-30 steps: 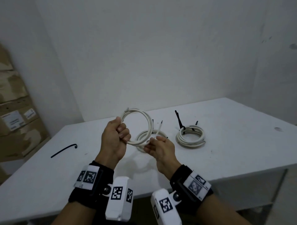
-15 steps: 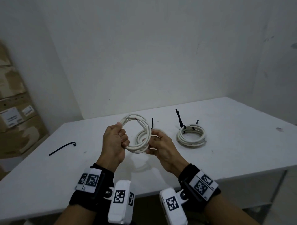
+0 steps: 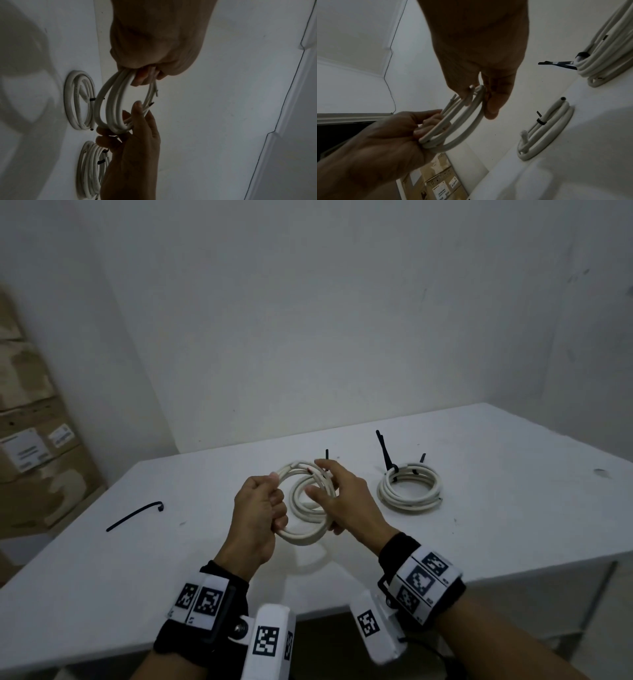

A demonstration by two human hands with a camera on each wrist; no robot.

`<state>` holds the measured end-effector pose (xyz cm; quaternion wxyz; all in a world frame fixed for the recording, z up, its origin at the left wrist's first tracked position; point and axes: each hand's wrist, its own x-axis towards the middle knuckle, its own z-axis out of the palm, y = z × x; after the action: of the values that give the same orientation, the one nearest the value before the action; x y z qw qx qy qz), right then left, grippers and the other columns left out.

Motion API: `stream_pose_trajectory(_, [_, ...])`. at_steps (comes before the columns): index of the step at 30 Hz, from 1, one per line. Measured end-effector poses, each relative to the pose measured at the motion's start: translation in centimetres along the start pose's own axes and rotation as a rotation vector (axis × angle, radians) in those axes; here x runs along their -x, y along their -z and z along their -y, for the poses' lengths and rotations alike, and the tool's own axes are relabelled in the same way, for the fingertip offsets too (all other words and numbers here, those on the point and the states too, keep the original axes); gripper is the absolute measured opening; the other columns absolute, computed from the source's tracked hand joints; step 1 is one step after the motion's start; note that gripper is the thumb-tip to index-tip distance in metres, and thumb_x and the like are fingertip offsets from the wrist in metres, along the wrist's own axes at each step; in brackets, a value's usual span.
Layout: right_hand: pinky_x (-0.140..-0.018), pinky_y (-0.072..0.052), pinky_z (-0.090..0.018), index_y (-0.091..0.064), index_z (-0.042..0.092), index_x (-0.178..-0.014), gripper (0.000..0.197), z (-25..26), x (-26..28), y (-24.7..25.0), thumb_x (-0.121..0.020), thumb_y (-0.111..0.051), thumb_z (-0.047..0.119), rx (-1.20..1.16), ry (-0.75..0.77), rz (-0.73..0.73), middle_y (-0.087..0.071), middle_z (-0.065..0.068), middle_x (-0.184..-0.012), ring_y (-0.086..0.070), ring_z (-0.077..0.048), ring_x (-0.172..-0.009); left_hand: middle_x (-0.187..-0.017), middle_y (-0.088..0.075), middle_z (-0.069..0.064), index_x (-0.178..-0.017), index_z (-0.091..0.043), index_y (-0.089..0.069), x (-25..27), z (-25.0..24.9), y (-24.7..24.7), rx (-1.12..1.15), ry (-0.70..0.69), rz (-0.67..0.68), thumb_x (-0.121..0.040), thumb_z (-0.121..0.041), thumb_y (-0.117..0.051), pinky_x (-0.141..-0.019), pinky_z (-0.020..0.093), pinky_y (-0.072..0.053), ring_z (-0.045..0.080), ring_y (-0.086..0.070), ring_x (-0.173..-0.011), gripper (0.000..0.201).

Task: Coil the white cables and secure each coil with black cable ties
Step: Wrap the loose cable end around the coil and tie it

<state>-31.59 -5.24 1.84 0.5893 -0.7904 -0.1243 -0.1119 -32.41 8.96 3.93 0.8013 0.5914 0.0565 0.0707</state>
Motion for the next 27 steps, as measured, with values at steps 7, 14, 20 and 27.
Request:
stream_pose_trajectory(7, [-0.037, -0.047, -0.029, -0.064, 0.007, -0.094, 0.020, -0.5, 0.0, -0.2, -0.094, -0.055, 0.025, -0.005, 0.064, -0.105, -0.065, -0.016, -0.076, -0.052, -0.013, -0.044, -0.055, -0.034, -0.004, -0.082, -0.015, -0.048, 0.1, 0.3, 0.1, -0.046, -0.025, 0.006, -0.100, -0.018, -0.047, -0.035, 0.018, -0.024, 0.005, -0.027, -0.036, 0.018])
stream_pose_trajectory(14, [-0.053, -0.051, -0.027, -0.061, 0.013, -0.099, 0.013, -0.9, -0.5, 1.0, -0.089, -0.063, 0.020, -0.367, -0.153, 0.135, -0.064, -0.008, -0.073, -0.060, -0.018, -0.061, -0.058, -0.035, -0.002, -0.112, -0.012, -0.063, -0.3, 0.4, 0.9, -0.095, -0.033, 0.021, -0.098, -0.017, -0.050, -0.037, 0.018, -0.026, 0.006, -0.027, -0.040, 0.019])
stream_pose_trajectory(20, [-0.049, -0.055, -0.032, -0.063, 0.009, -0.106, 0.020, -1.1, -0.4, 0.4, -0.095, -0.053, 0.023, -0.252, -0.086, 0.034, -0.065, -0.012, -0.078, -0.064, -0.027, -0.062, -0.057, -0.034, -0.002, -0.110, -0.009, -0.064, -0.5, 0.7, 0.8, -0.093, -0.008, 0.001, -0.096, -0.016, -0.052, -0.036, 0.018, -0.024, 0.006, -0.026, -0.039, 0.019])
stream_pose_trajectory(27, [-0.068, -0.054, -0.028, -0.056, 0.015, -0.120, 0.029, -1.0, -0.6, 0.1, -0.093, -0.056, 0.027, -0.007, 0.030, 0.013, -0.064, -0.004, -0.097, -0.063, -0.014, -0.075, -0.050, -0.033, -0.008, -0.103, -0.010, -0.066, -0.4, 0.1, 1.6, -0.213, -0.017, 0.046, -0.094, -0.015, -0.056, -0.037, 0.018, -0.021, 0.006, -0.025, -0.041, 0.015])
